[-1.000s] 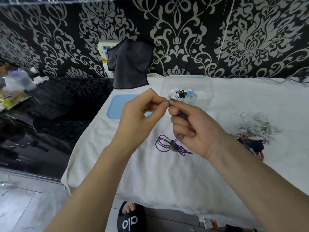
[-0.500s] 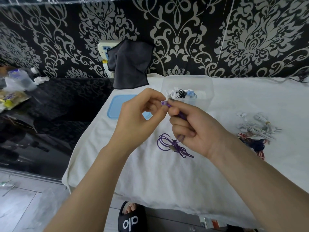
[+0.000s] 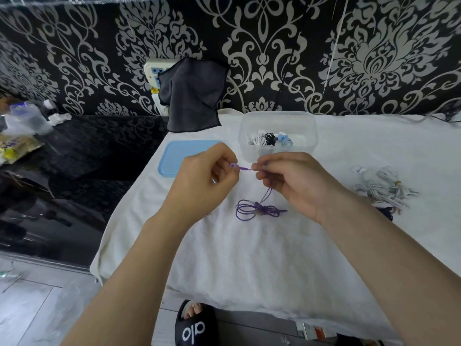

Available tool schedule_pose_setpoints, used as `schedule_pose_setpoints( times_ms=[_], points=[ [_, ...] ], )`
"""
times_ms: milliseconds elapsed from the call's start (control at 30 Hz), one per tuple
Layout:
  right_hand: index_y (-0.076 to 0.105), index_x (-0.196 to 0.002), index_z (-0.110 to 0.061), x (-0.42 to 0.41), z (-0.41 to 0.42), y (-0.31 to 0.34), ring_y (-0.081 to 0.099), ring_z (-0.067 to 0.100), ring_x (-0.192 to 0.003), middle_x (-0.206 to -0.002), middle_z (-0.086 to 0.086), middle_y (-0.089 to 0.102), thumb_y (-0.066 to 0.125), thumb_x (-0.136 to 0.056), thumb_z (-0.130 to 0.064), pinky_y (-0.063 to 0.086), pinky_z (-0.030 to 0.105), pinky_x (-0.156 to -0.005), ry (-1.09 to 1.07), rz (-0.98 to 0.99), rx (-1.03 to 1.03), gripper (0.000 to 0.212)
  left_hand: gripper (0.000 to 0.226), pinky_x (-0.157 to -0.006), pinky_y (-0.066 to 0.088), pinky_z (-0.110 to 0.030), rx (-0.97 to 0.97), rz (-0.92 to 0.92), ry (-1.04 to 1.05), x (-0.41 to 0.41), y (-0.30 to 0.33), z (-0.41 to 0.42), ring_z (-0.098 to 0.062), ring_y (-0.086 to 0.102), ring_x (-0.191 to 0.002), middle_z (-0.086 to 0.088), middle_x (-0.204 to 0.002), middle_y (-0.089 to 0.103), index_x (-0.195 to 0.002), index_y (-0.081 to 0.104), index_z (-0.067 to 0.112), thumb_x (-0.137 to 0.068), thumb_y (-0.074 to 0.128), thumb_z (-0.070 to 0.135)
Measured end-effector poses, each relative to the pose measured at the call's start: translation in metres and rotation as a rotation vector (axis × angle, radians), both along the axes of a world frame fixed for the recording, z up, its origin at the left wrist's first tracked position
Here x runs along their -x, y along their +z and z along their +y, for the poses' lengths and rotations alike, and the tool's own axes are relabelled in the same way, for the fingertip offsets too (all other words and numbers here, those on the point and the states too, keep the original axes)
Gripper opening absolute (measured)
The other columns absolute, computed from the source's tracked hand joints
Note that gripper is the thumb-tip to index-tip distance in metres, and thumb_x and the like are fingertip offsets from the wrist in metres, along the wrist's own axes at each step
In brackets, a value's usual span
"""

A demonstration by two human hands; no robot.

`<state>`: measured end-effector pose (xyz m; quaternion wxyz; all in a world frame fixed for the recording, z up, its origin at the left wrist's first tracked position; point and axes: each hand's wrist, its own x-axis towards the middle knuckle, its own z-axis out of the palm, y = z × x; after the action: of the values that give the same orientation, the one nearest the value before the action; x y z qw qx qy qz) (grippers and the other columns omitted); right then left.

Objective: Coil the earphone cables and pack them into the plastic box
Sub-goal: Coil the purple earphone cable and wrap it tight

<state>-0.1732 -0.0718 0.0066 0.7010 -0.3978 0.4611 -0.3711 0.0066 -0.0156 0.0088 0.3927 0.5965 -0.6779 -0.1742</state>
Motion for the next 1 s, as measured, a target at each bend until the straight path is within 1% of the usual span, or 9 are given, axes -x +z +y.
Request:
schedule_pose_setpoints(
  times_ms=[167,267,333,433,567,700,767,900,1000],
  points=[
    [0.072,-0.101,-0.014,0.001,-0.002,-0.013,0.07,0.008,-0.067,-0.087,0.004,0.072,0.053,-0.092,0.002,0.059,0.031,-0.083,-0.024,0.375,0.303,0.026,0.014,-0.063,0.051,-0.025,-0.184,-0.124,-0.11,0.009,-0.014,-0.002,-0.017,0.062,-0.066,0.003,-0.076,0.068,-0.089,0.06,0.018,-0.084,0.068,0.007],
    [0.073,-0.103,-0.018,0.001,-0.002,-0.014,0.071,0.01,-0.067,-0.086,-0.002,0.072,0.055,-0.092,-0.004,0.057,0.03,-0.08,-0.031,0.495,0.404,0.026,0.018,-0.065,0.054,-0.027,-0.273,-0.117,-0.169,0.014,-0.021,-0.004,-0.016,0.065,-0.066,0.005,-0.085,0.072,-0.091,0.059,0.022,-0.085,0.07,0.009],
    [0.072,-0.103,-0.016,0.004,-0.003,-0.013,0.071,0.011,-0.064,-0.086,-0.002,0.072,0.056,-0.092,-0.005,0.056,0.031,-0.071,-0.045,0.509,0.408,0.023,0.024,-0.068,0.056,-0.028,-0.324,-0.103,-0.156,0.012,-0.024,-0.007,-0.016,0.067,-0.07,0.006,-0.09,0.073,-0.094,0.058,0.025,-0.084,0.068,0.006],
    [0.07,-0.1,-0.012,0.01,-0.005,-0.009,0.063,0.003,-0.05,-0.083,0.001,0.074,0.057,-0.093,-0.005,0.05,0.027,-0.058,-0.058,0.501,0.379,0.017,0.027,-0.07,0.055,-0.029,-0.414,-0.133,-0.071,-0.001,-0.027,-0.009,-0.014,0.063,-0.073,0.006,-0.095,0.068,-0.101,0.058,0.023,-0.084,0.069,0.006],
    [0.069,-0.096,-0.014,0.013,-0.007,-0.009,0.068,0.009,-0.059,-0.08,0.0,0.075,0.06,-0.091,-0.007,0.048,0.031,-0.059,-0.058,0.493,0.372,0.013,0.024,-0.066,0.047,-0.016,-0.565,-0.203,-0.063,-0.009,-0.037,-0.006,-0.007,0.058,-0.073,0.006,-0.096,0.063,-0.101,0.062,0.028,-0.083,0.079,0.024],
    [0.069,-0.091,-0.021,0.007,-0.005,-0.008,0.072,0.01,-0.069,-0.084,-0.005,0.075,0.064,-0.09,-0.011,0.043,0.022,-0.06,-0.019,0.495,0.395,0.012,0.015,-0.073,0.05,-0.024,-0.529,-0.274,-0.107,-0.004,-0.041,-0.009,-0.009,0.057,-0.075,0.003,-0.091,0.063,-0.091,0.065,0.025,-0.082,0.076,0.019],
    [0.071,-0.091,-0.022,0.006,-0.004,-0.008,0.071,0.007,-0.071,-0.082,-0.008,0.075,0.065,-0.09,-0.013,0.044,0.021,-0.061,-0.003,0.497,0.401,0.011,0.012,-0.07,0.049,-0.026,-0.505,-0.289,-0.13,-0.003,-0.041,-0.009,-0.01,0.055,-0.071,0.004,-0.084,0.063,-0.083,0.064,0.023,-0.083,0.071,0.013],
    [0.072,-0.095,-0.018,0.007,-0.002,-0.007,0.063,-0.002,-0.061,-0.079,-0.011,0.074,0.067,-0.091,-0.012,0.045,0.013,-0.053,0.005,0.457,0.399,0.009,0.014,-0.068,0.054,-0.034,-0.456,-0.161,-0.103,-0.006,-0.034,-0.009,-0.018,0.063,-0.067,0.004,-0.082,0.066,-0.082,0.06,0.021,-0.089,0.067,0.011],
    [0.072,-0.094,-0.023,0.006,-0.002,-0.007,0.066,0.002,-0.073,-0.087,-0.008,0.076,0.07,-0.089,-0.016,0.047,0.016,-0.064,0.021,0.458,0.423,0.009,0.011,-0.067,0.058,-0.035,-0.394,0.002,-0.057,0.0,-0.019,-0.009,-0.015,0.07,-0.067,-0.001,-0.086,0.071,-0.088,0.061,0.019,-0.091,0.066,0.011]
  ],
)
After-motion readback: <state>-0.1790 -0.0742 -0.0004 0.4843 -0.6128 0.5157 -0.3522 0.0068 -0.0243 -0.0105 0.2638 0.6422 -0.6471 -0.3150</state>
